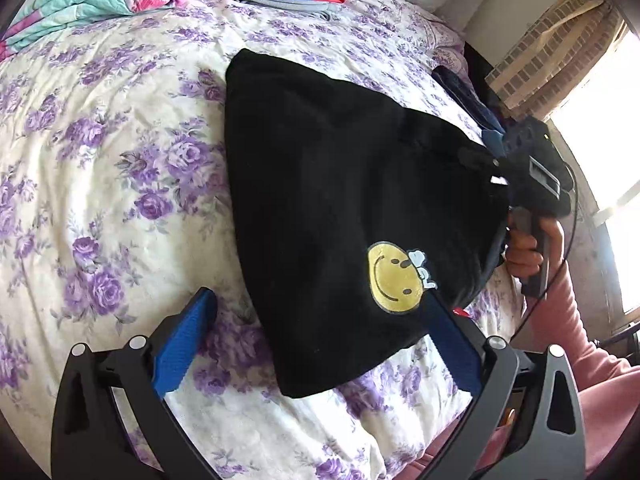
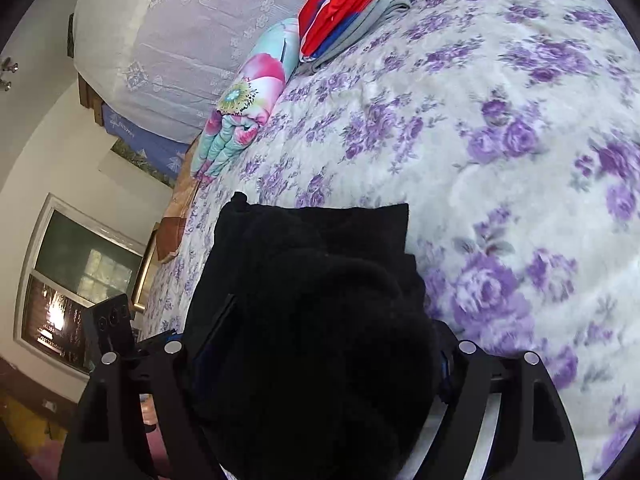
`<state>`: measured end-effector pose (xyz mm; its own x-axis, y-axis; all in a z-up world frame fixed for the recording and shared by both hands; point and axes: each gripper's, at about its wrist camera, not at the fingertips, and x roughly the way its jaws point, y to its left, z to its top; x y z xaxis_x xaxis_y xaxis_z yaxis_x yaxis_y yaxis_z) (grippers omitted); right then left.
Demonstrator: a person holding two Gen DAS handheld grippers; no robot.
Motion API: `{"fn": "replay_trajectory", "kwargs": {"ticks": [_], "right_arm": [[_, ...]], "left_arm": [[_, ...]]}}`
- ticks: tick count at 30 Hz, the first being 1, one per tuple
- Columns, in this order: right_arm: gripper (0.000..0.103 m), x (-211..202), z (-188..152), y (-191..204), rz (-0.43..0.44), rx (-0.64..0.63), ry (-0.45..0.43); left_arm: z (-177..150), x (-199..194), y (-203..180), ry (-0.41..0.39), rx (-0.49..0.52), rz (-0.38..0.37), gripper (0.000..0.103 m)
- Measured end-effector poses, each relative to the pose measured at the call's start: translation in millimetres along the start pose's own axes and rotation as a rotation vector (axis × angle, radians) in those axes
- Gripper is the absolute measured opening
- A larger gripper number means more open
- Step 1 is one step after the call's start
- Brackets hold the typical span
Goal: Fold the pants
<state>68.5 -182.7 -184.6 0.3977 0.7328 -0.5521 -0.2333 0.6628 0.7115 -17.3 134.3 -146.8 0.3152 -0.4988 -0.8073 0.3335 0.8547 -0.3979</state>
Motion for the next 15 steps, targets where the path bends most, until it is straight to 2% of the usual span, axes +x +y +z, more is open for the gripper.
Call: {"fn": "replay_trajectory", "kwargs": {"ticks": [1, 4, 6, 7, 8, 11, 13, 15], "right_arm": [[0.053, 0.8, -0.7, 1.2, -0.02, -0.006, 0.004], [0.032, -1.7, -5.6, -7.8, 0.008, 0.025, -0.003], [0.029, -8.6, -8.5, -7.6, 0.041, 0.028, -0.031], [0.027, -11.6, -8.8, -4.2, 0.042, 0.013, -0.045], [0.027, -14.8, -9.0, 0.0, 0.044, -0.007, -0.056], [0.025, -25.1, -4.9, 15.7, 0.097, -0.056, -0.092], [0.025, -33.4, 2.1, 31.3, 0.112, -0.106, -0.114], [0.025, -39.9, 13.5, 49.0, 0.094, -0.166, -0.138]], "left_arm": [[-0.7, 0.4, -0.7, 0.002, 0.002, -0.006, 0.099], [-2.7, 1.7, -8.6, -0.001, 0.028, -0.028, 0.096], [-3.5, 3.8, -16.0, 0.013, 0.056, -0.052, 0.062], [-2.0, 5.9, -16.9, 0.021, 0.054, -0.059, 0.054], [-1.5, 5.7, -16.4, 0.009, 0.049, -0.04, 0.042], [0.8, -0.5, -16.5, -0.032, 0.045, -0.018, 0.028], [3.5, -9.0, -21.3, -0.066, 0.066, -0.004, 0.022], [8.6, -17.1, -32.5, -0.103, 0.103, -0.004, 0.022]]}}
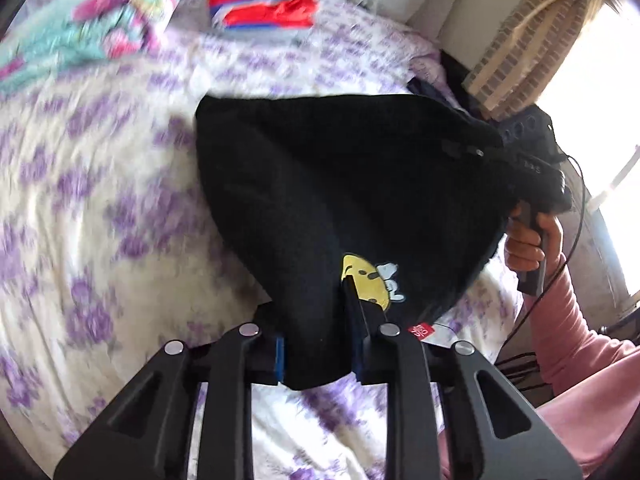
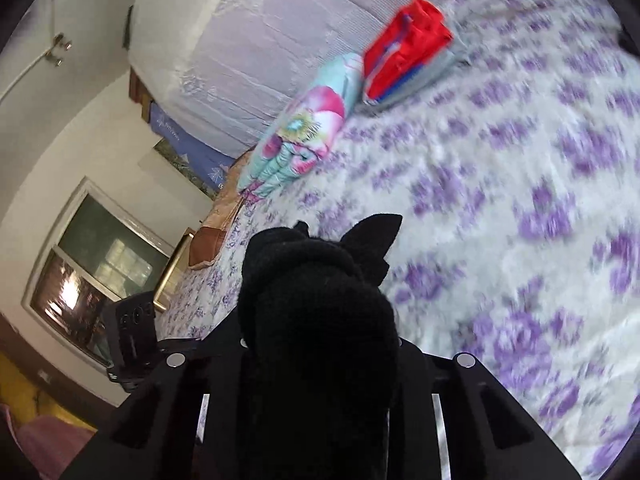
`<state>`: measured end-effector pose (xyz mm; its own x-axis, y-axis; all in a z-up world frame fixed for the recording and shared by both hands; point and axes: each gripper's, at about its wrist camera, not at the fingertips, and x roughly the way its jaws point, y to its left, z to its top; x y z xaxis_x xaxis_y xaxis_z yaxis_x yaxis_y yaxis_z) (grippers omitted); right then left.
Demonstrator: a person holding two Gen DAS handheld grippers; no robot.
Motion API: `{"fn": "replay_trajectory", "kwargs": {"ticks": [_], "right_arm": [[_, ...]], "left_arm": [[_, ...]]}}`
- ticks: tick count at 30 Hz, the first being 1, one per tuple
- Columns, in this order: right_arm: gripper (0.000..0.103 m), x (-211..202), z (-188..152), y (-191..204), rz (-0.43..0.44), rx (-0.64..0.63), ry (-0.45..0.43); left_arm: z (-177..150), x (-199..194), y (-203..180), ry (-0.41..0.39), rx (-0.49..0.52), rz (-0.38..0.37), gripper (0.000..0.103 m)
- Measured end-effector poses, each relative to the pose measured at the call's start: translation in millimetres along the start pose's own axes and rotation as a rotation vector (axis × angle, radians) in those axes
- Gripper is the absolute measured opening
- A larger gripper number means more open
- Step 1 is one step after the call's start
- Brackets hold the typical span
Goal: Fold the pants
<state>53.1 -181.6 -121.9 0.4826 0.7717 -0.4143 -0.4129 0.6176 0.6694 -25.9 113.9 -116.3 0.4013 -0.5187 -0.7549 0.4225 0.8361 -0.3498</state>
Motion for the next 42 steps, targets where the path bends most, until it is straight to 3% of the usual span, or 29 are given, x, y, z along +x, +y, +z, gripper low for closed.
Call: {"fn": "replay_trajectory", "kwargs": {"ticks": [4, 8, 11, 12, 13, 14, 15, 16, 17, 19, 20, 21, 23, 28, 32, 35, 38, 42], "right_arm": [[0.025, -6.1, 37.8, 16.0, -0.016, -0.066, -0.051], [0.025, -1.1, 94.8, 25.8, -0.061, -0.163, -0.103], [0.026, 20.1, 138.5, 4.2, -0.107, -0.159, -0.115], [0.035, 31.0, 149.3, -9.9, -0.122, -0.145, -0.104], [0.047, 46.2, 158.2, -31.7, -0.158, -0.125, -0.081], [0.056, 62.0, 160.3, -53.4, -0.24, -0.108, -0.064], [0.066, 74.6, 158.0, -74.8, -0.351, -0.082, -0.053], [0.066, 88.7, 151.7, -101.5, -0.47, -0.026, -0.019], [0.066, 94.6, 144.1, -120.7, -0.505, 0.035, 0.01], [0.068, 75.7, 128.8, -125.5, -0.409, 0.096, -0.082], [0.07, 66.0, 124.1, -120.0, -0.404, 0.11, -0.104], [0.074, 56.7, 120.6, -113.1, -0.406, 0.117, -0.125], [0.078, 32.8, 111.2, -85.8, -0.42, 0.1, -0.188], [0.092, -4.0, 76.5, -0.2, -0.48, -0.073, -0.302], [0.093, -2.8, 47.5, 29.0, -0.518, -0.123, -0.376], [0.094, 6.8, 23.2, 29.5, -0.553, -0.151, -0.391], [0.094, 25.0, 5.4, 16.7, -0.645, -0.136, -0.32], [0.099, 45.6, -7.0, 15.7, -0.693, -0.178, -0.187]], "left_arm": [[24.6, -6.6, -15.7, -0.064, 0.07, 0.059, 0.021], [79.0, -11.1, -16.1, -0.17, 0.112, 0.118, 0.021], [112.4, 8.5, -6.6, -0.203, 0.139, 0.168, 0.022], [119.7, 21.4, 0.1, -0.202, 0.138, 0.187, 0.022], [124.9, 35.8, 9.5, -0.196, 0.124, 0.205, 0.031], [127.6, 59.2, 20.6, -0.181, 0.113, 0.256, 0.058], [125.7, 84.6, 34.2, -0.147, 0.083, 0.342, 0.071], [122.8, 100.5, 44.1, -0.112, 0.056, 0.403, 0.081], [116.1, 115.9, 55.5, -0.049, 0.021, 0.409, 0.081], [116.5, 98.7, 56.3, -0.07, 0.0, 0.371, 0.085], [118.0, 88.0, 53.6, -0.094, 0.0, 0.381, 0.096], [118.7, 72.2, 48.8, -0.145, -0.007, 0.409, 0.099], [118.8, 48.7, 38.7, -0.222, -0.02, 0.433, 0.099], [116.9, 19.6, 3.1, -0.291, -0.022, 0.475, 0.099], [106.3, 29.1, -13.1, -0.304, -0.085, 0.489, 0.099], [95.0, 47.8, -11.3, -0.294, -0.14, 0.445, 0.099], [91.7, 64.3, -5.7, -0.23, -0.171, 0.459, 0.099], [85.5, 66.8, -11.2, -0.247, -0.135, 0.534, 0.099]]}}
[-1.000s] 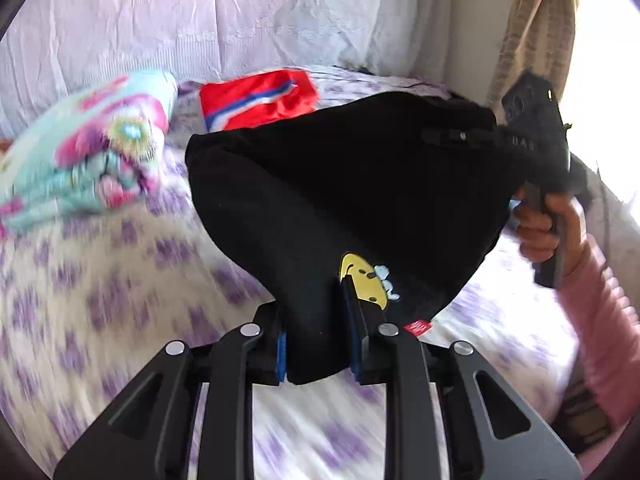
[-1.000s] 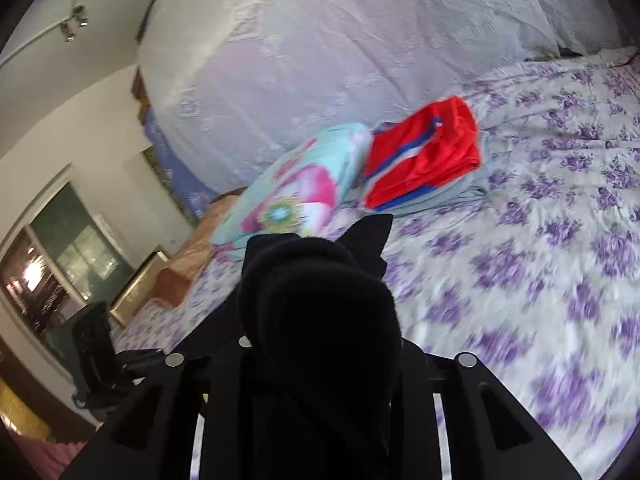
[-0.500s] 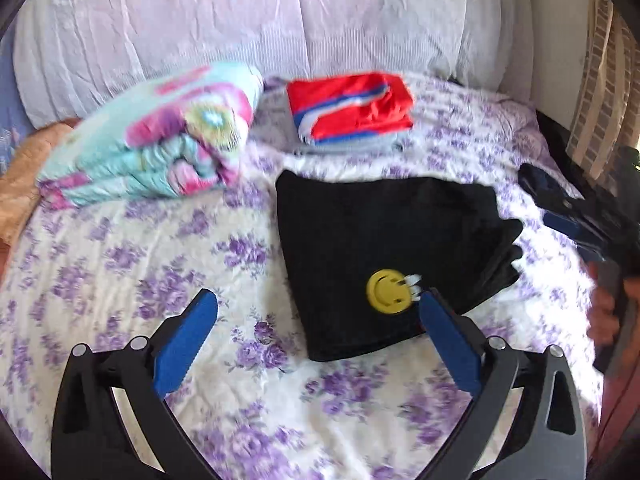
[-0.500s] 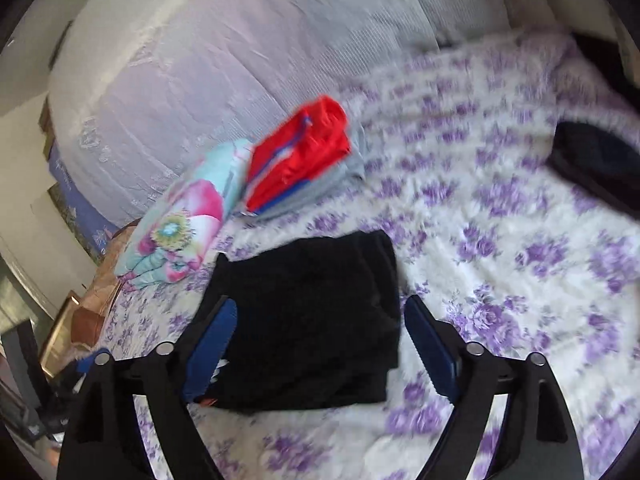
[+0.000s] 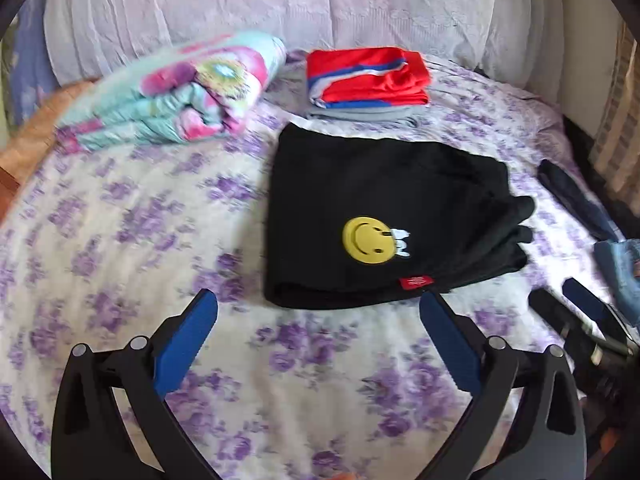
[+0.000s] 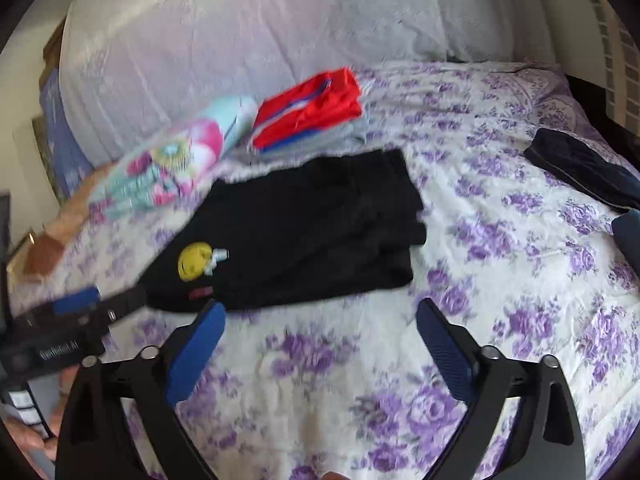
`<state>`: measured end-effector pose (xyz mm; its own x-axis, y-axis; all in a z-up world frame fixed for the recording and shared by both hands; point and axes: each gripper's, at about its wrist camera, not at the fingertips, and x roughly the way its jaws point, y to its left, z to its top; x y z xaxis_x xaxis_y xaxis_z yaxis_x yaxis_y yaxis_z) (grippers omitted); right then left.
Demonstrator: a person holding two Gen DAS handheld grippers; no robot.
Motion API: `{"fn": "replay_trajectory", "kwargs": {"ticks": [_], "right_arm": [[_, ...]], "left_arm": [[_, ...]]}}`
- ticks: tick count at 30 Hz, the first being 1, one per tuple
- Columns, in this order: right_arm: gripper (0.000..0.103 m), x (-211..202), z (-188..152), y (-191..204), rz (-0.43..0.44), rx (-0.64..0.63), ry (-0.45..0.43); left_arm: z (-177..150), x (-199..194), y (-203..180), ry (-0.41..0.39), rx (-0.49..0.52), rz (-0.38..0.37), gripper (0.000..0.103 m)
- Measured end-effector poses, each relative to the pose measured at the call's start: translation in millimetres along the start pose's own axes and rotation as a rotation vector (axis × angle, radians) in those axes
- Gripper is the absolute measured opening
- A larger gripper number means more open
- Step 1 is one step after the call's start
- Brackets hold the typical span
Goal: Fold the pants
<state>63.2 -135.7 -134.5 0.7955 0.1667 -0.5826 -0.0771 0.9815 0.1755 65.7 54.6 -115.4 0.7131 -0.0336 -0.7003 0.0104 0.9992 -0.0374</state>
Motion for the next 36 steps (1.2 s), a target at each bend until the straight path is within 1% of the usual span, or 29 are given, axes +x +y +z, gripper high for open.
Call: {"fn": "replay_trajectory", "kwargs": {"ticks": [2, 4, 6, 8, 11, 16, 27, 32, 36], "right_arm": [[0.099, -3.6, -3.8, 14.5, -0.012, -0.058, -0.012], [0.099, -11.0, -6.7, 28.3, -0.029, -0.127, -0.05], [0.099, -14.1, -8.6, 33.7, -0.05, -0.155, -0.066], [0.099, -12.6, -8.8, 32.5, -0.055, -0.156, -0.059], [0.099, -7.3, -8.0, 26.4, -0.055, -0.132, -0.035], [0.099, 0.7, -10.5, 22.3, -0.055, -0.112, -0.002], [0.099, 4.5, -11.5, 22.8, -0.054, -0.115, 0.01], [0.099, 5.2, -12.2, 22.8, -0.056, -0.115, 0.011], [0.099, 4.9, -11.7, 22.7, -0.057, -0.115, 0.012]], "left_arm": [[-1.7, -3.5, -1.7, -0.01, 0.008, -0.005, 0.099], [-2.8, -9.6, -4.7, -0.024, 0.021, -0.019, 0.099], [-3.7, -13.9, -6.2, -0.035, 0.03, -0.02, 0.099], [-4.7, -18.4, -7.7, -0.048, 0.042, -0.021, 0.099], [-5.4, -21.4, -8.9, -0.06, 0.049, 0.007, 0.099], [-5.6, -22.7, -9.6, -0.057, 0.056, 0.001, 0.099], [-6.7, -24.6, -11.8, -0.053, 0.058, 0.001, 0.099], [-7.5, -24.0, -12.3, -0.052, 0.069, -0.008, 0.099], [-8.0, -24.6, -13.6, -0.061, 0.079, 0.001, 0.099]]}}
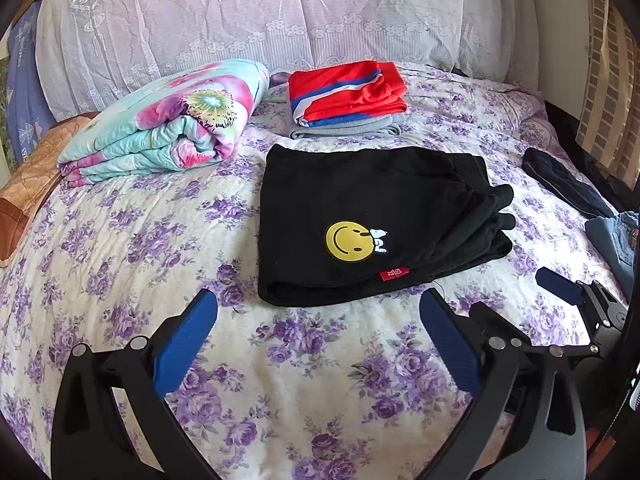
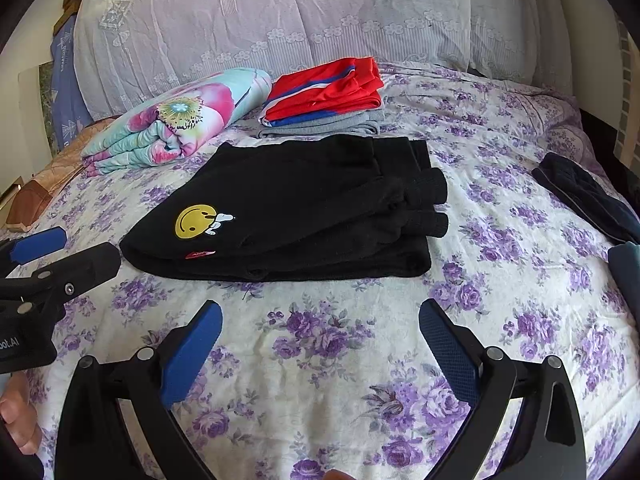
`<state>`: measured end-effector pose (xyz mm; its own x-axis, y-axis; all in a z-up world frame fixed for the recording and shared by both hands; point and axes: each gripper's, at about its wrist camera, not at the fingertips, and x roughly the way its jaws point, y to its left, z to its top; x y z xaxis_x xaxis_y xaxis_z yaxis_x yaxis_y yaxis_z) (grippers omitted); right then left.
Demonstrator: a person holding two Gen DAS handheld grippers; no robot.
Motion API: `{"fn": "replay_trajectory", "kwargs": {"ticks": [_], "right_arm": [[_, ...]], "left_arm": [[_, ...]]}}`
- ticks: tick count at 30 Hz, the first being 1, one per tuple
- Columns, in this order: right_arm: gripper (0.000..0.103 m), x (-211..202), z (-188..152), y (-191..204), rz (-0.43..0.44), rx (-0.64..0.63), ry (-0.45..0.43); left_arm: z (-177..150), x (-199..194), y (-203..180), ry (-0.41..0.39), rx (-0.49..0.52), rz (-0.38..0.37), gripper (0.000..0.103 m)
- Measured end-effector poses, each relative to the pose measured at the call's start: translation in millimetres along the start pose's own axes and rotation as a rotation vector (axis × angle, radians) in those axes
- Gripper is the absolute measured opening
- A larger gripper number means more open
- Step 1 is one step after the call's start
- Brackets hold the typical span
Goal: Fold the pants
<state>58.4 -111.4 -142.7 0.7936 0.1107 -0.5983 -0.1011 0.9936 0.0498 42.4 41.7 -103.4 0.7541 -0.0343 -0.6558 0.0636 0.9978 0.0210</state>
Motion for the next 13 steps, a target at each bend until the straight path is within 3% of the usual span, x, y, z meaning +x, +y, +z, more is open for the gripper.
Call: {"fn": "replay_trajectory", "kwargs": {"ticks": [13], "right_arm": [[0.099, 0.3, -0.5, 0.1, 0.001, -0.002, -0.003]], "left_arm": [[0.2, -0.3, 1.4, 0.003, -0.002, -0.003, 0.099]]}}
